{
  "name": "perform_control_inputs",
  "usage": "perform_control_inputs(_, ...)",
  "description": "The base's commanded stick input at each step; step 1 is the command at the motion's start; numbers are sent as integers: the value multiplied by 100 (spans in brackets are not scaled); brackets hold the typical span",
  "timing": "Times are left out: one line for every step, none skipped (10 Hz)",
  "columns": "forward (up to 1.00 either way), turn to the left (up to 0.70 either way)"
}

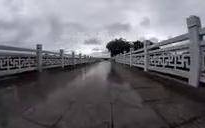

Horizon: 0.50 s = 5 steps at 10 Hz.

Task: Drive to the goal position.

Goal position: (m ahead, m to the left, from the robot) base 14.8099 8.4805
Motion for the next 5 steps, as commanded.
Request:
perform_control_inputs(45,0)
perform_control_inputs(45,0)
perform_control_inputs(45,0)
perform_control_inputs(45,0)
perform_control_inputs(45,0)
